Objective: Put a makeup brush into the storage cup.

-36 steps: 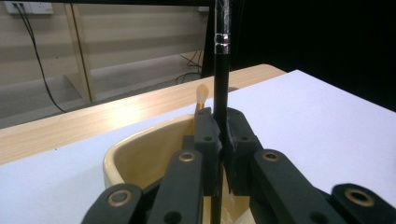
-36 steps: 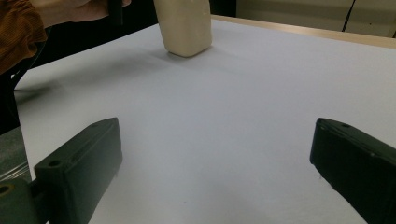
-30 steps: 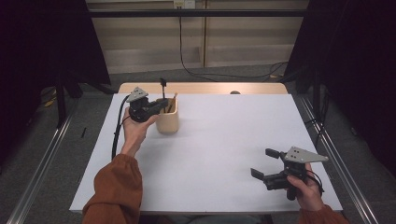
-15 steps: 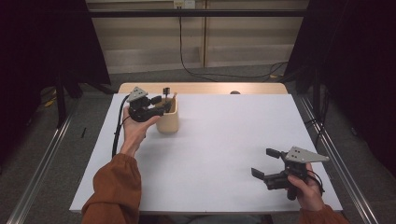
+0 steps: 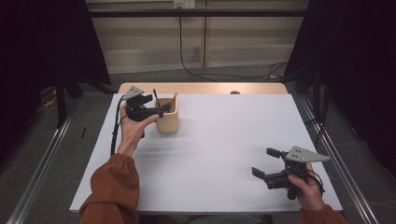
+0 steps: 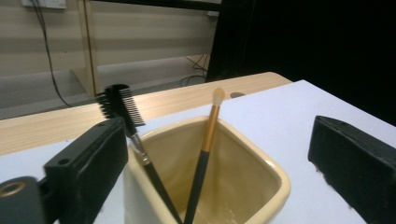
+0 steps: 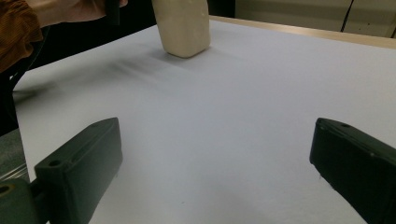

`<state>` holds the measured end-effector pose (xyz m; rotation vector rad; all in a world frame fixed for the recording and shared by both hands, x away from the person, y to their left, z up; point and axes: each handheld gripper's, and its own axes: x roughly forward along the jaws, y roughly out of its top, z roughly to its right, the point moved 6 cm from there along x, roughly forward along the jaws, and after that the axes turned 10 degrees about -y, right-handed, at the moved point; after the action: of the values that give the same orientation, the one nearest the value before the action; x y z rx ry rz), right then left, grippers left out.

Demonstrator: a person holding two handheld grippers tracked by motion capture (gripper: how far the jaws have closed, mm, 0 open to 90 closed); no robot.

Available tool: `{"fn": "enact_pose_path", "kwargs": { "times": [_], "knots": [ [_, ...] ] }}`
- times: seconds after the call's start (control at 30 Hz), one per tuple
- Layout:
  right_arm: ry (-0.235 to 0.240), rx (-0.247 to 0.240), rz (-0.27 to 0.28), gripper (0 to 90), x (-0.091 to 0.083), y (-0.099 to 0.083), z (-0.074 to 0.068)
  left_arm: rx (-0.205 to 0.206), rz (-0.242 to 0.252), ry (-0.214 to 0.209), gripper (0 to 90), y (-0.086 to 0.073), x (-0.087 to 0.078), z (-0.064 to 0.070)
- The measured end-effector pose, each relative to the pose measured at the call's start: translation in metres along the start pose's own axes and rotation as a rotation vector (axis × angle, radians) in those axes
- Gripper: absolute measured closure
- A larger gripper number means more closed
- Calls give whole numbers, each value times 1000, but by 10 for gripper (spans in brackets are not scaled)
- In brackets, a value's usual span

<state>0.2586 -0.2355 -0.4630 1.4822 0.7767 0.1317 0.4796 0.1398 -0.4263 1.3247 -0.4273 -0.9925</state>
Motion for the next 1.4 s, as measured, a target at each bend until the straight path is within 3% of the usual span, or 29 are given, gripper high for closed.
{"fn": "enact_pose_path", "kwargs": {
  "times": [0.3,0.5,0.7,0.83,0.93,1.4],
  "knots": [
    [3,-1,1,17,0,1,-1,14,6,-7,15,4,-7,5],
    [-2,-3,4,16,-1,1,-1,-6,16,-31,15,8,-11,14],
    [-7,0,7,16,-1,2,-1,25,0,-33,16,6,-18,21],
    [-13,0,9,16,-1,2,-1,42,16,-21,16,7,-23,27],
    [-14,1,13,15,-2,2,-1,42,6,-44,18,5,-27,32],
    [-18,-1,12,15,-2,2,0,64,-2,-45,21,-10,-47,50]
  ]
}}
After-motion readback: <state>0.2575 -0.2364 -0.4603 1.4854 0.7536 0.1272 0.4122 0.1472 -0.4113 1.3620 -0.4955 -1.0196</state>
